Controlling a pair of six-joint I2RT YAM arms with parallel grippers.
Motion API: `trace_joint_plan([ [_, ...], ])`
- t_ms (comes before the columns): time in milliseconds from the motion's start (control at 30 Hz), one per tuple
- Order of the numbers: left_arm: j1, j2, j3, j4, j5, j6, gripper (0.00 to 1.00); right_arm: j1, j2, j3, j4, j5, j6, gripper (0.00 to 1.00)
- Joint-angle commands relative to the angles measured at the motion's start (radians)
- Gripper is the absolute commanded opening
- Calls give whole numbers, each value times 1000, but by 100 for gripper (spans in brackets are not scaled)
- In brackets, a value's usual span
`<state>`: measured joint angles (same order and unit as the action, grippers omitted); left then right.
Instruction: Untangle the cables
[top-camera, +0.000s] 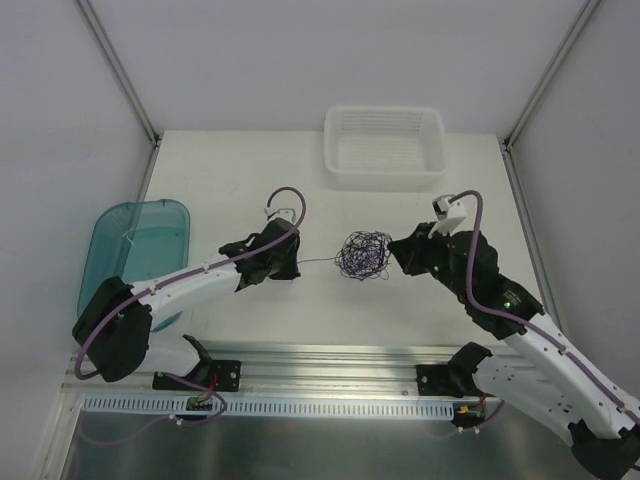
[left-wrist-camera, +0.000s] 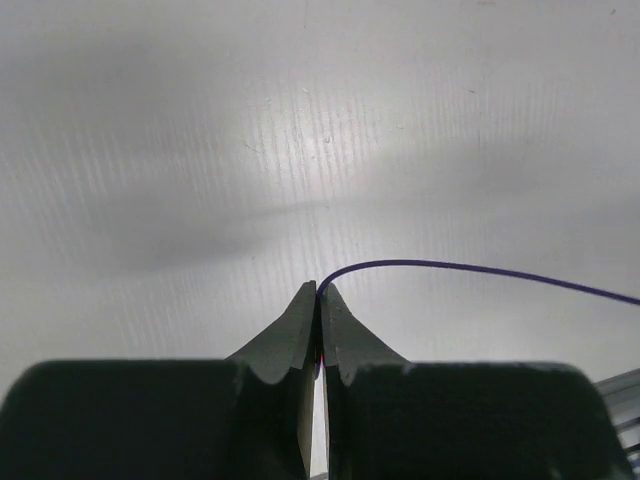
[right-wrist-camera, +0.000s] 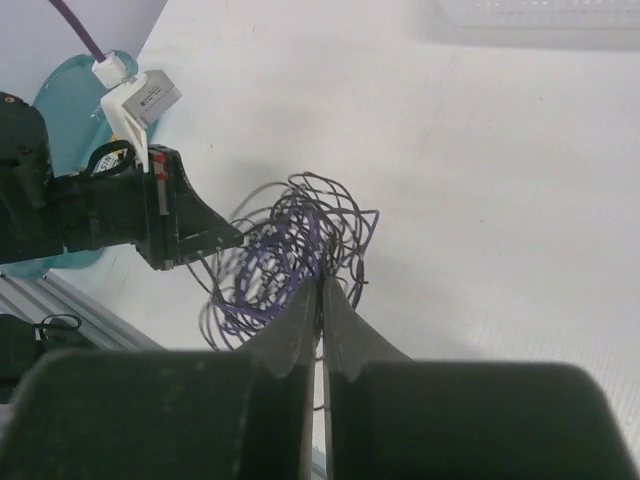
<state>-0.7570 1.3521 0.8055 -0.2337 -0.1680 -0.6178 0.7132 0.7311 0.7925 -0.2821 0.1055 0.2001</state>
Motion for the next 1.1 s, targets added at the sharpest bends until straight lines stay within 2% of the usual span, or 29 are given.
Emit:
trace_joint_plan([
  [0, 8, -65, -19, -13, -16, -62, 0, 3, 49, -12, -77, 34, -16, 1],
  [100, 7, -88, -28, -7, 48, -37, 0, 6, 135, -64, -48, -35, 31, 1],
  [167, 7, -123, -46, -10, 55, -36, 0, 9, 177, -104, -31, -21, 79, 1],
  [300, 13, -228, -159, -22, -22, -82, 0, 5, 215, -116, -168, 173, 136, 1],
  [333, 21, -251, -178, -29, -57, -111, 0, 5, 217, -90, -186, 178, 124, 1],
  [567, 142, -376, -241, -95, -102, -178, 0, 6, 15, 65, -223, 168, 42, 1],
  [667, 145, -395, -224, -111, -119, -178, 0, 6, -87, 67, -136, 94, -37, 1],
  [700, 143, -395, -220, -111, -122, -177, 0, 6, -134, 16, -38, 26, -62, 4],
  [767, 143, -386, -216, -111, -116, -166, 0, 5, -141, -51, 21, 22, -79, 9],
  [800, 145, -380, -216, -111, -113, -166, 0, 5, -118, -61, -79, 145, -36, 8],
  [833, 145, -374, -218, -111, -102, -163, 0, 2, -20, -18, -170, 211, 16, 4],
  [867, 145, -369, -219, -111, -93, -163, 0, 2, 26, 0, -246, 258, 97, 1],
  [900, 143, -367, -227, -111, -87, -163, 0, 3, 63, 5, -308, 260, 107, 1],
  [933, 145, -373, -233, -111, -79, -165, 0, 2, 115, -21, -310, 238, 113, 4],
  [1067, 143, -375, -232, -111, -58, -129, 0, 3, 160, -87, -295, 166, 145, 55],
])
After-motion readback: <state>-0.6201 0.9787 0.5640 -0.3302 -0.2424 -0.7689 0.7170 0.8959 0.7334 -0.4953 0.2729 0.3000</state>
